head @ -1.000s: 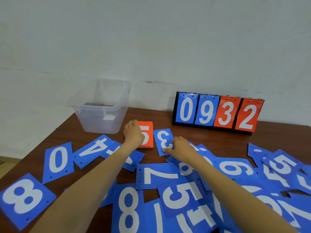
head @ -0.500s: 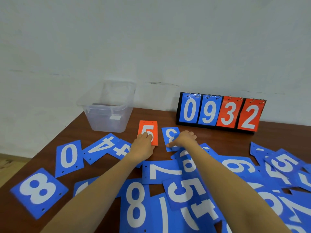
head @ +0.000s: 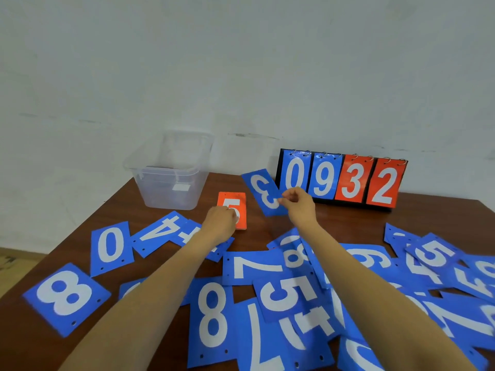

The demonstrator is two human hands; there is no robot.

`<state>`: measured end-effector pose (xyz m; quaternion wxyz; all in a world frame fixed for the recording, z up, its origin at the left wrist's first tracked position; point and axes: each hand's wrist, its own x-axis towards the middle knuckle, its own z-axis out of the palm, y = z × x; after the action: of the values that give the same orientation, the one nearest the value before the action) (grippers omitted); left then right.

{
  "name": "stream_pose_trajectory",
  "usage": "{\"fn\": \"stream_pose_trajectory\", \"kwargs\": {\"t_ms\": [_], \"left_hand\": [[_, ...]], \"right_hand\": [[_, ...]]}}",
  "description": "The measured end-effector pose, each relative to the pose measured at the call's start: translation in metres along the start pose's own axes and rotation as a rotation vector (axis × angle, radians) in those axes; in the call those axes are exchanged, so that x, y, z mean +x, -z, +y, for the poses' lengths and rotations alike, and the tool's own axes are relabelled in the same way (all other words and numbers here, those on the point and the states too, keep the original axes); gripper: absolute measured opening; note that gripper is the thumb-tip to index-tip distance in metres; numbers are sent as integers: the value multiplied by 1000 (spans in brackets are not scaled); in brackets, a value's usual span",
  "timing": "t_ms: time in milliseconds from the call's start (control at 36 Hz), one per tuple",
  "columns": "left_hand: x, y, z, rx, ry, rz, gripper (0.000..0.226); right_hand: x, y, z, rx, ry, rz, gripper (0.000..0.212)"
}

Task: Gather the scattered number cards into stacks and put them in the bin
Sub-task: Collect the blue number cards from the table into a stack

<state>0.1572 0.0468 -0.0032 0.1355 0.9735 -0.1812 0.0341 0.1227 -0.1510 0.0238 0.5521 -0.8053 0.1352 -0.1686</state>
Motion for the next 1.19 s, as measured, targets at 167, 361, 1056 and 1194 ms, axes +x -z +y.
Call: {"fn": "stream_pose_trajectory", "kwargs": {"t_ms": [167,361,1056,1194], "left_hand": [[-27,38,30,-1077,362,-72,36],[-71,49,61,-1364,371,-530,29],[-154,1,95,-965,289,79,38],[-157,3,104,-940,319,157,42]], "right_hand": [[-43,51,-14,125,260,-120,7],[-87,83,-10,-56,355,-290,11],[-131,76,48,-1042,82,-292,20],[-145,95,30,-1116,169,-184,35]]}}
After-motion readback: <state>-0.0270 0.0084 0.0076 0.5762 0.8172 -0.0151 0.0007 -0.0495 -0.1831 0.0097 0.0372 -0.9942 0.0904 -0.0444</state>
